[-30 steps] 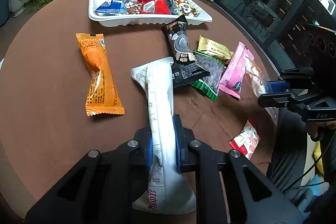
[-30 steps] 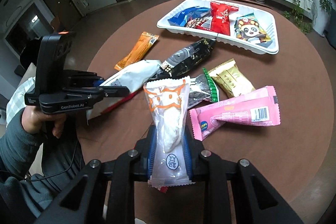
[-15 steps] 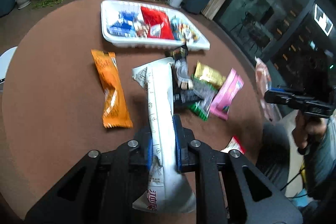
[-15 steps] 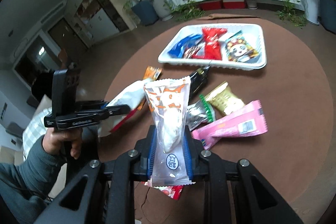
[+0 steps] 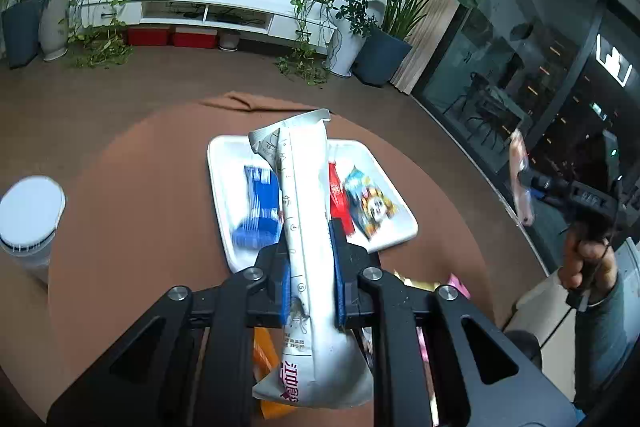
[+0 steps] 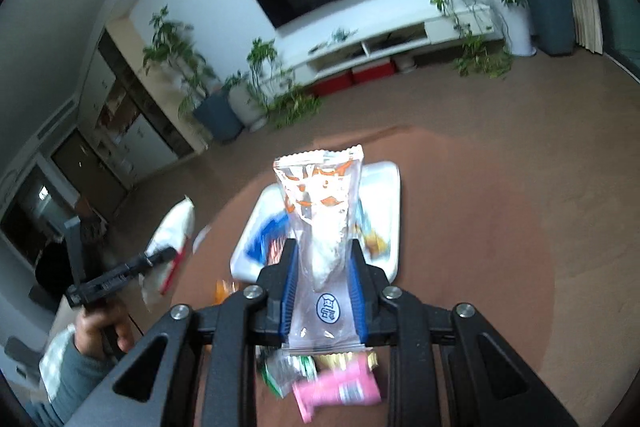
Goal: Organize snacks
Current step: 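Carry both packets over the white tray and open both tools to drop them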
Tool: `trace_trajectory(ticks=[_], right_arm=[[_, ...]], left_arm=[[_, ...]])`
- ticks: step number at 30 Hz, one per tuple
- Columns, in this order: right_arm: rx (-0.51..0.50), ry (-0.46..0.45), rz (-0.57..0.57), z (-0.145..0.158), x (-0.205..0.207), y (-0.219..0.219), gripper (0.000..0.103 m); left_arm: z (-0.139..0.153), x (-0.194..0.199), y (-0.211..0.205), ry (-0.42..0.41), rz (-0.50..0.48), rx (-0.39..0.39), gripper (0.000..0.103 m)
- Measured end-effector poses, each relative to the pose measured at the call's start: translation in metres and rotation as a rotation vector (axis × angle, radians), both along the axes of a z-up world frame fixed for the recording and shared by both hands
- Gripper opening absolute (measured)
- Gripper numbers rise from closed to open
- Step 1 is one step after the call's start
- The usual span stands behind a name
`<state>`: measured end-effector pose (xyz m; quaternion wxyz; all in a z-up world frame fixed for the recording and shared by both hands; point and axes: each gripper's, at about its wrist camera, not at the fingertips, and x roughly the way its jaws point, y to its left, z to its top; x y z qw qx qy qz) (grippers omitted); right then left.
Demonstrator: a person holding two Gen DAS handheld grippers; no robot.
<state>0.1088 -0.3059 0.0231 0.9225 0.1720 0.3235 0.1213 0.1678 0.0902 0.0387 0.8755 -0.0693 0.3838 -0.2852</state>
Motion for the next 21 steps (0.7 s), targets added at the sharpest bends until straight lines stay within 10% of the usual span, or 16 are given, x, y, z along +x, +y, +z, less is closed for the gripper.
trace_trajectory(ticks=[6, 21], right_arm=[[0.028, 0.005, -0.006, 0.006, 0.079, 0.018, 0.025], [-0.07, 0.311, 0.029, -0.107, 0.186, 0.078, 0.026]], left_arm=[[-0.003, 0.067, -0.024, 0.031, 0.012, 0.027, 0.014], [-0.095, 0.136, -0.057, 0.149, 0.043, 0.117, 0.014]])
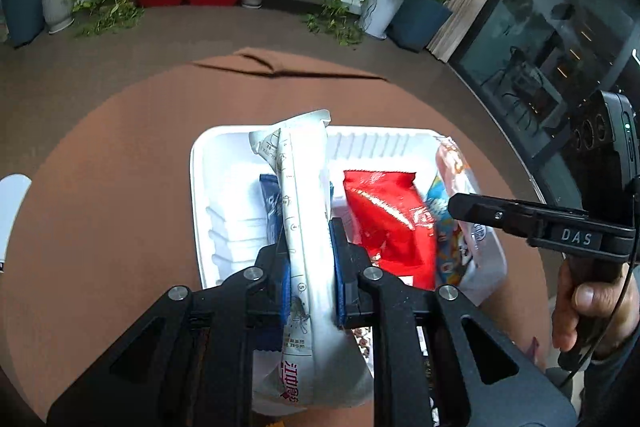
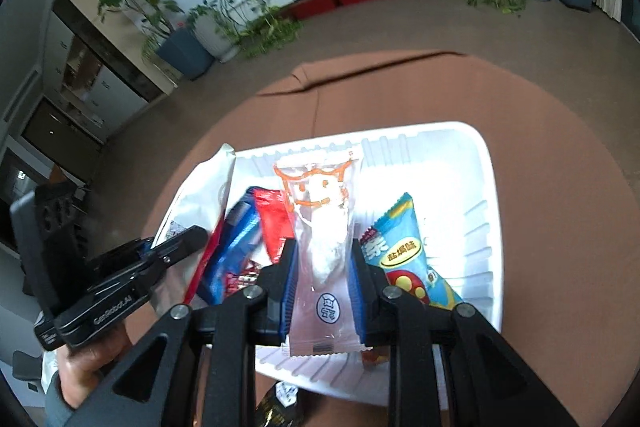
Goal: Organize snacks
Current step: 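Carry both packets over the white tray and open both tools to drop them, then move both tools back over the remaining snacks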
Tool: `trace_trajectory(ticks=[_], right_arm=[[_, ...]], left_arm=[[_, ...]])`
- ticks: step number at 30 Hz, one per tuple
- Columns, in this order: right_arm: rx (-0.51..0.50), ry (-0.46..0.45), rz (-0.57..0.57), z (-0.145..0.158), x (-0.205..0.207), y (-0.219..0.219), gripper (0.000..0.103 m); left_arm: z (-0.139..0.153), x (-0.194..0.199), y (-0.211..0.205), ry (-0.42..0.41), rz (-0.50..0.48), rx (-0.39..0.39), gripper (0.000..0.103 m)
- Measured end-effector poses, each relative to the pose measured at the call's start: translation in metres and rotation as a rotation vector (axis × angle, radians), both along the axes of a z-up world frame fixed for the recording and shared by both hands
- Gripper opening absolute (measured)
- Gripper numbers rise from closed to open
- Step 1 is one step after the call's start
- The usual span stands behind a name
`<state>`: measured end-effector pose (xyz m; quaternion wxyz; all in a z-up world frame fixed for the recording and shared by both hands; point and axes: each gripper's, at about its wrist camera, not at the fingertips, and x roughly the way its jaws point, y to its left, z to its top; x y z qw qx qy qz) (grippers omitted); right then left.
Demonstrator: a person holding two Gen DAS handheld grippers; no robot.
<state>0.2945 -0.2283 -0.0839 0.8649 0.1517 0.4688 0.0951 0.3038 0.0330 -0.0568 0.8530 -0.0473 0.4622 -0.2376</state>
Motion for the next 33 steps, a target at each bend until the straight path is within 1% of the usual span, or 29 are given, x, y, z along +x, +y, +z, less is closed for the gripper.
trace_trajectory(ticks=[3, 6, 12, 14, 15, 17, 18, 19, 20, 23, 27, 29, 30, 31, 33], right_arm=[[-0.017, 0.014, -0.005, -0.008, 0.003, 0.004, 0.026], [-0.026, 0.012, -0.013, -0.01, 0.009, 0.006, 0.026], [-0.026, 0.008, -0.023, -0.012, 0.009, 0.005, 0.03], [-0.031, 0.005, -0.021, -0.012, 0.009, 0.008, 0.031], [-0.039, 0.002, -0.02, -0.012, 0.009, 0.009, 0.031], [-0.037, 0.0, -0.021, -0.013, 0.009, 0.009, 0.032], [-0.035, 0.001, -0.022, -0.013, 0.01, 0.009, 0.034], [-0.034, 0.001, -0.024, -0.013, 0.008, 0.009, 0.035], [-0.034, 0.001, -0.024, -0.013, 0.009, 0.009, 0.038], [-0.039, -0.008, -0.031, -0.01, 0.007, 0.007, 0.048], [-0.032, -0.022, -0.026, -0.001, -0.001, 0.008, 0.068], [-0.024, -0.05, -0.017, 0.01, -0.01, 0.009, 0.072], [-0.021, -0.064, -0.012, 0.015, -0.013, 0.009, 0.076], [-0.01, -0.092, -0.006, 0.023, -0.021, 0.009, 0.078], [0.022, -0.152, -0.002, 0.038, -0.036, 0.008, 0.088]], left_arm=[[-0.012, 0.003, -0.007, 0.011, -0.007, 0.013, 0.015], [-0.024, 0.006, -0.013, 0.02, -0.006, 0.024, 0.015], [-0.03, 0.007, -0.022, 0.018, -0.002, 0.039, 0.016], [-0.031, -0.003, -0.027, 0.015, -0.003, 0.047, 0.018], [-0.032, -0.004, -0.028, 0.014, 0.0, 0.047, 0.021], [-0.032, -0.005, -0.03, 0.011, 0.009, 0.052, 0.027], [-0.03, -0.005, -0.028, 0.01, 0.012, 0.054, 0.042], [-0.031, -0.005, -0.029, 0.008, 0.015, 0.056, 0.065], [-0.031, -0.005, -0.029, 0.005, 0.019, 0.054, 0.071], [-0.031, -0.007, -0.029, 0.009, 0.02, 0.043, 0.072], [-0.027, -0.015, -0.027, 0.006, 0.022, 0.041, 0.072], [-0.02, -0.021, -0.024, -0.012, 0.028, 0.036, 0.077], [-0.014, -0.026, -0.022, -0.023, 0.031, 0.03, 0.084], [-0.006, -0.032, -0.019, -0.04, 0.036, 0.024, 0.093], [0.008, -0.043, -0.013, -0.061, 0.044, 0.016, 0.103]])
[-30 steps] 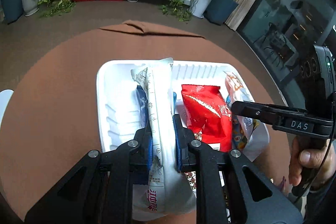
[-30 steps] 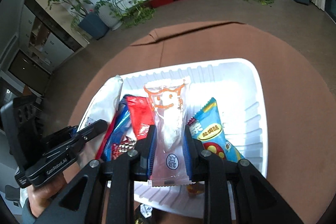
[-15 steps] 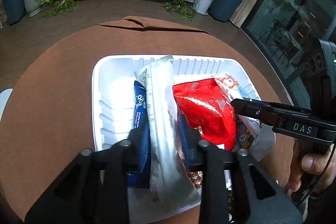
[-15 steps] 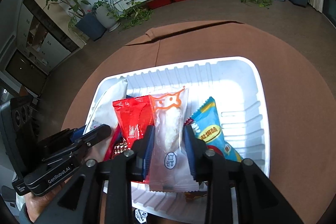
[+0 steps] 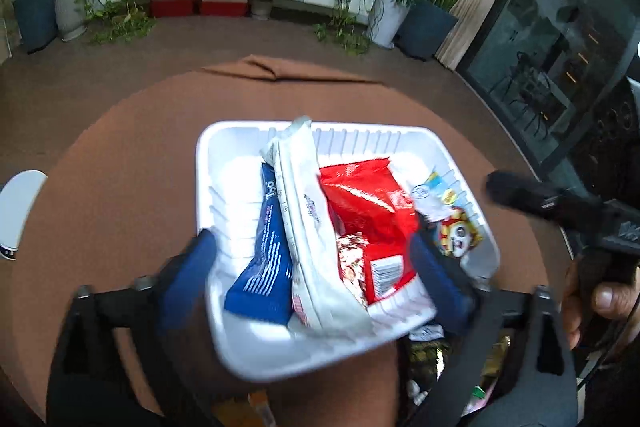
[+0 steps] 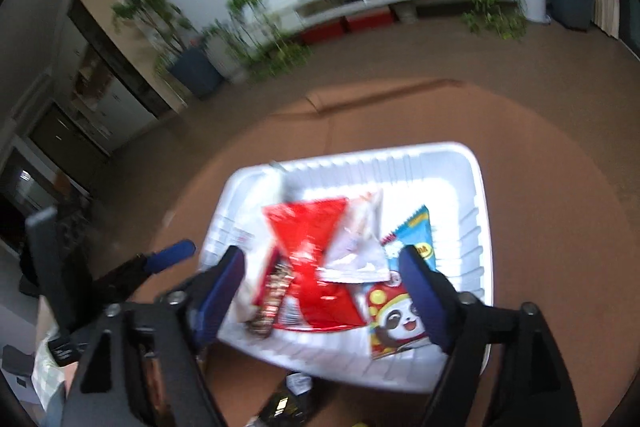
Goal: Organize snacks
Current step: 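Move both tools back over the remaining snacks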
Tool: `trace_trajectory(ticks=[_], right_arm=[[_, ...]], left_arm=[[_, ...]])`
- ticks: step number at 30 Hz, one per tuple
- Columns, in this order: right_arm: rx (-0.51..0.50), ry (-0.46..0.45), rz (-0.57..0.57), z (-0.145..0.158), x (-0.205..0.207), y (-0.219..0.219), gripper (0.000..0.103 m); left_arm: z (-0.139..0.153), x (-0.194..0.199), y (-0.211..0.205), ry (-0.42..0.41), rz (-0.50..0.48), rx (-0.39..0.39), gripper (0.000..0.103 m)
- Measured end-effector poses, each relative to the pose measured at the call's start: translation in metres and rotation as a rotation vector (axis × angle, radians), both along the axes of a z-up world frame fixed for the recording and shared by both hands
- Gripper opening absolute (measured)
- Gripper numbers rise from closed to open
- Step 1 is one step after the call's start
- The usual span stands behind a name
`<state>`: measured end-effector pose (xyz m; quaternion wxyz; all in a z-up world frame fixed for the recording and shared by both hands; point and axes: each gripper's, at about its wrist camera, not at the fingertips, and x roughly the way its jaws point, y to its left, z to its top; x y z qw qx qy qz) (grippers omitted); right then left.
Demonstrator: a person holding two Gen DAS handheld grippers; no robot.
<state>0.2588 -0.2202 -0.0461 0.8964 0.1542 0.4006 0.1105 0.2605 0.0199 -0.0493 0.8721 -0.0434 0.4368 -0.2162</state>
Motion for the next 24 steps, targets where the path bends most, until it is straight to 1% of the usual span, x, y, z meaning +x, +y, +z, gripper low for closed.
trace_trajectory(ticks=[3, 4, 5, 6, 7, 8, 10, 11, 12, 15, 16, 17, 19, 20, 21, 24], right_arm=[[0.071, -0.135, 0.019, 0.029, -0.033, -0.004, 0.094], [0.112, -0.205, 0.025, 0.041, -0.049, -0.007, 0.097], [0.15, -0.27, 0.029, 0.048, -0.064, -0.009, 0.102], [0.204, -0.364, 0.036, 0.056, -0.085, -0.013, 0.103], [0.236, -0.422, 0.05, 0.061, -0.098, -0.014, 0.103], [0.252, -0.453, 0.071, 0.063, -0.11, -0.013, 0.103], [0.228, -0.392, 0.115, 0.065, -0.119, -0.004, 0.103], [0.222, -0.367, 0.126, 0.064, -0.126, -0.002, 0.102], [0.23, -0.378, 0.126, 0.065, -0.138, -0.002, 0.101], [0.296, -0.497, 0.122, 0.068, -0.187, -0.007, 0.103], [0.332, -0.527, 0.13, 0.066, -0.205, -0.008, 0.103], [0.353, -0.538, 0.133, 0.064, -0.217, -0.007, 0.103], [0.378, -0.535, 0.131, 0.055, -0.241, -0.008, 0.103], [0.382, -0.52, 0.133, 0.05, -0.25, -0.007, 0.103], [0.378, -0.498, 0.135, 0.044, -0.257, -0.005, 0.103], [0.32, -0.44, 0.115, 0.026, -0.28, -0.007, 0.103]], left_arm=[[0.024, -0.022, 0.011, -0.045, -0.005, -0.018, 0.103], [0.033, -0.033, 0.015, -0.077, -0.008, -0.024, 0.103], [0.043, -0.043, 0.02, -0.112, -0.013, -0.029, 0.103], [0.051, -0.054, 0.023, -0.151, -0.02, -0.026, 0.103], [0.06, -0.066, 0.028, -0.197, -0.022, -0.011, 0.103], [0.066, -0.077, 0.031, -0.236, -0.019, 0.009, 0.103], [0.076, -0.103, 0.043, -0.289, -0.01, 0.036, 0.103], [0.077, -0.114, 0.05, -0.294, 0.0, 0.039, 0.103], [0.076, -0.126, 0.057, -0.285, 0.016, 0.043, 0.103], [0.069, -0.156, 0.073, -0.243, 0.065, 0.073, 0.103], [0.063, -0.166, 0.079, -0.222, 0.081, 0.071, 0.103], [0.056, -0.177, 0.083, -0.199, 0.089, 0.062, 0.103], [0.041, -0.194, 0.088, -0.163, 0.101, 0.061, 0.103], [0.034, -0.2, 0.089, -0.147, 0.111, 0.065, 0.103], [0.026, -0.207, 0.09, -0.13, 0.117, 0.063, 0.103], [0.004, -0.22, 0.093, -0.053, 0.119, 0.026, 0.103]])
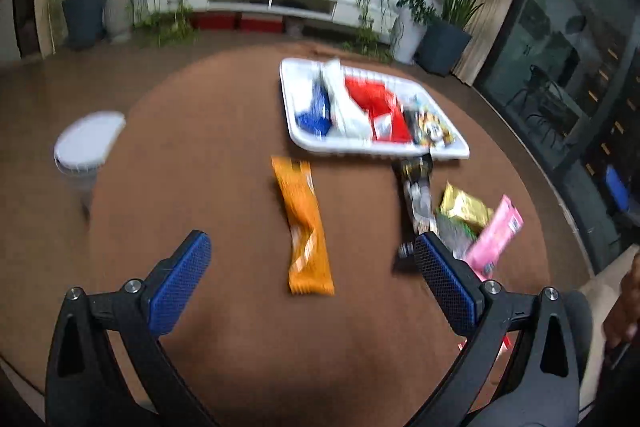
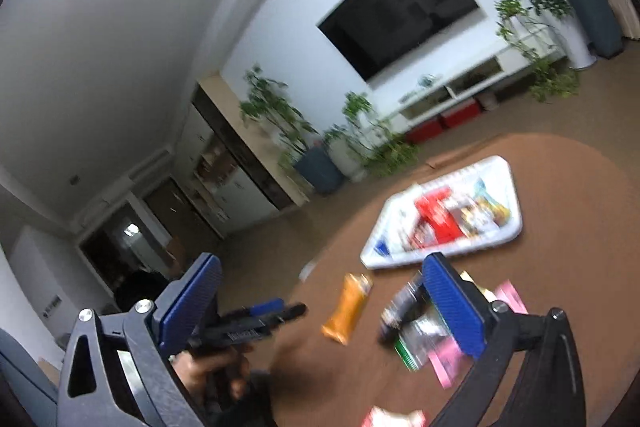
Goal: Organize snacks
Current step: 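Move both tools back over the remaining snacks, then grasp the orange bar with the left tool while the right tool grasps the strawberry candy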
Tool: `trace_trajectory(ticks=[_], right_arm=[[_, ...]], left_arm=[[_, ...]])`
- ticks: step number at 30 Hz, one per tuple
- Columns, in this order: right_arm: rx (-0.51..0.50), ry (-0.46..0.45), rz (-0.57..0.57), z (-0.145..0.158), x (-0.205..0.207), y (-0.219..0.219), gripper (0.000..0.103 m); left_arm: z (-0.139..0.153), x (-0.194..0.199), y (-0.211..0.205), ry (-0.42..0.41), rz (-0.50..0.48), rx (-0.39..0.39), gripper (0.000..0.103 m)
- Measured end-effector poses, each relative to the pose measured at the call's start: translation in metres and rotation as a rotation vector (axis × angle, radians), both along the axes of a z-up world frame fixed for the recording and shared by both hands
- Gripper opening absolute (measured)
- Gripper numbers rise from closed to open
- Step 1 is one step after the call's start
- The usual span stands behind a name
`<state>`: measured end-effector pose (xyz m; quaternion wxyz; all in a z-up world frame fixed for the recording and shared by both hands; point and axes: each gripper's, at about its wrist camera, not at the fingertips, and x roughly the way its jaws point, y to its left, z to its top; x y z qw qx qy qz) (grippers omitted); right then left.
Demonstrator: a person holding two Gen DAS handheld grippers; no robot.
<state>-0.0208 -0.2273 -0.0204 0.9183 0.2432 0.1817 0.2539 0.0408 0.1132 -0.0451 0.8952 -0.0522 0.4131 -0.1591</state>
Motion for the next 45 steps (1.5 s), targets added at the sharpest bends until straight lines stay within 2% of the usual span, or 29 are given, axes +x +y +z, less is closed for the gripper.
trace_trajectory(ticks=[3, 7, 9, 13, 19, 20, 22, 24, 30, 33, 36, 40, 45], right_arm=[[-0.034, 0.085, 0.007, -0.02, -0.015, 0.0, 0.103], [-0.109, 0.171, 0.013, -0.041, -0.024, 0.008, 0.103], [-0.154, 0.213, 0.022, -0.051, -0.022, 0.016, 0.098], [-0.259, 0.239, 0.027, -0.064, -0.029, 0.035, 0.093], [-0.341, 0.217, 0.054, -0.067, -0.031, 0.053, 0.087], [-0.348, 0.218, 0.057, -0.067, -0.031, 0.055, 0.087], [-0.357, 0.219, 0.056, -0.068, -0.031, 0.056, 0.086], [-0.359, 0.219, 0.056, -0.068, -0.031, 0.057, 0.086], [-0.363, 0.224, 0.058, -0.069, -0.029, 0.058, 0.086], [-0.363, 0.223, 0.065, -0.069, -0.029, 0.059, 0.086], [-0.373, 0.226, 0.07, -0.07, -0.028, 0.061, 0.085], [-0.404, 0.226, 0.084, -0.07, -0.028, 0.065, 0.083], [-0.476, 0.217, 0.104, -0.068, -0.027, 0.068, 0.083]], left_arm=[[-0.02, -0.011, -0.003, 0.056, -0.009, -0.001, 0.103], [-0.033, -0.01, -0.014, 0.086, -0.029, 0.035, 0.103], [-0.034, -0.006, -0.019, 0.082, -0.039, 0.034, 0.103], [-0.026, 0.014, -0.026, 0.082, -0.036, 0.095, 0.102], [-0.026, 0.056, -0.032, 0.107, -0.032, 0.202, 0.1], [-0.028, 0.063, -0.035, 0.115, -0.041, 0.218, 0.094], [-0.035, 0.076, -0.04, 0.143, -0.054, 0.251, 0.074], [-0.043, 0.088, -0.043, 0.169, -0.066, 0.267, 0.07], [-0.065, 0.108, -0.05, 0.218, -0.075, 0.295, 0.07], [-0.068, 0.113, -0.05, 0.206, -0.078, 0.295, 0.067], [-0.067, 0.116, -0.052, 0.202, -0.091, 0.298, 0.055], [-0.064, 0.117, -0.059, 0.196, -0.135, 0.311, 0.029], [-0.061, 0.11, -0.063, 0.183, -0.182, 0.323, 0.02]])
